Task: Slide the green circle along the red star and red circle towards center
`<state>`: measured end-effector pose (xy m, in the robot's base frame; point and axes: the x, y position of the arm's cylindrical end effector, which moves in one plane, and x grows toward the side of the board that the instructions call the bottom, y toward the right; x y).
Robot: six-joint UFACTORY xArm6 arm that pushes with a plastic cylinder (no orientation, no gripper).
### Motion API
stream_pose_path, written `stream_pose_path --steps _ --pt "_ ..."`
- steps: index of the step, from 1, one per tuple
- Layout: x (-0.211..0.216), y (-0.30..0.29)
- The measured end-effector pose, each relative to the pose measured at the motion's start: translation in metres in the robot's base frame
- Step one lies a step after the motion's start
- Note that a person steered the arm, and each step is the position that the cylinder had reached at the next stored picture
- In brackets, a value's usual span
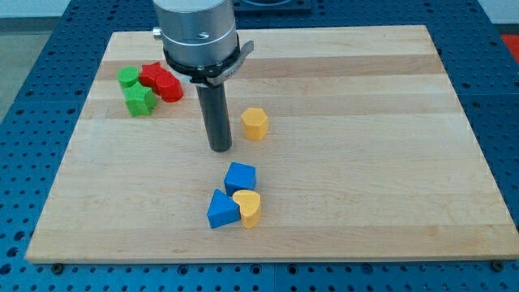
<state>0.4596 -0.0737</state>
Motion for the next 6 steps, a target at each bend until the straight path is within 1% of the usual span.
stream_pose_path --steps 2,4,6 --pt "-0.023 0.041" --pt "-0.026 0.032" --pt "-0.026 -0.069"
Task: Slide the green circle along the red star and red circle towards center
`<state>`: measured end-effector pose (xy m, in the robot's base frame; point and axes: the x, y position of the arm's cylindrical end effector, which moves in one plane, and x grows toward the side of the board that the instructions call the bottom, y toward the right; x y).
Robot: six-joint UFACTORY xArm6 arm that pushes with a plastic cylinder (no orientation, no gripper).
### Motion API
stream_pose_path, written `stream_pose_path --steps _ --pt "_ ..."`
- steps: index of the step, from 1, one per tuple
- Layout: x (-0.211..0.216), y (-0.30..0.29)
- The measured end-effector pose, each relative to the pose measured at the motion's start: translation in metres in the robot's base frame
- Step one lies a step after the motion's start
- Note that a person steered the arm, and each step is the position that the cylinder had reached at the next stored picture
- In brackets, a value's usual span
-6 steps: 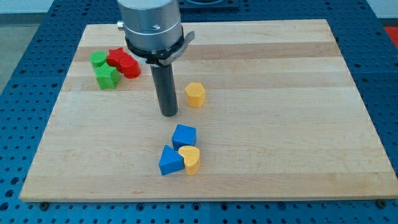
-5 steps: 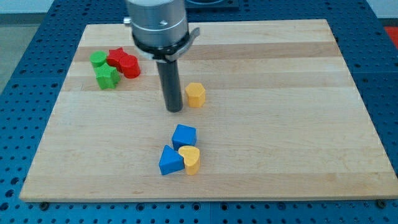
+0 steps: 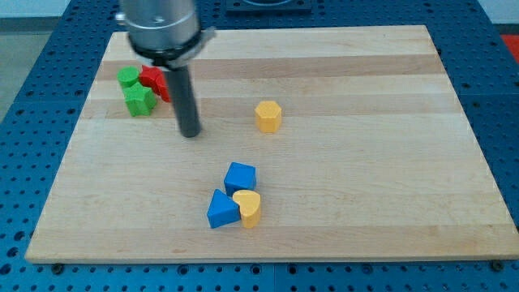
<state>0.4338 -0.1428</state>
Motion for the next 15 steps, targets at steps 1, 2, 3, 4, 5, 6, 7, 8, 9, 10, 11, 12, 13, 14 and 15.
stream_pose_path --steps 1,2,3,4,5,6,7,8,9,10,11,12,13,14,15 --pt "0.000 -0.055" --pt "-0.009 -0.107" --pt "-0.047 -0.134" --pt "-0.097 -0.138" --pt "-0.103 -0.138" --pt "-0.100 -0.137" --pt "-0.100 -0.130" --pt "-0.100 -0.126" --pt "-0.108 -0.101" --pt "-0.122 -0.070" --pt "-0.125 -0.041" --pt "-0.125 -0.016" --pt "-0.137 0.006" --pt "-0.154 0.035" --pt "-0.157 0.044"
